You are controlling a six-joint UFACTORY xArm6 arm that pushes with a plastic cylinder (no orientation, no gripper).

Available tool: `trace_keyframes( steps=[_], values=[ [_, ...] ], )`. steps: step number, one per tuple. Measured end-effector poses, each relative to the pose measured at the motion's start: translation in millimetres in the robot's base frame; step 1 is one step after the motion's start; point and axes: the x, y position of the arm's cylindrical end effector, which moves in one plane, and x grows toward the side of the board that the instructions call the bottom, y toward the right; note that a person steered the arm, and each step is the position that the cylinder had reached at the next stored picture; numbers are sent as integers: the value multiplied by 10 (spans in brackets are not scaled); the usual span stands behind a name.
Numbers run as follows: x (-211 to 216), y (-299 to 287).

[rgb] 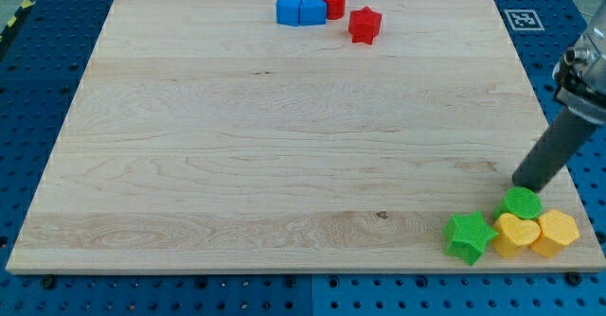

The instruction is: Slightly push the red star downwards

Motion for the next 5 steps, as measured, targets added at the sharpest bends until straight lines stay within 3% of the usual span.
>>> trace_keyframes(
  steps=[2, 3, 4, 5],
  values=[
    [-1568, 71],
    [-2353, -373],
    [-2929, -962],
    [-3129, -1347]
  ],
)
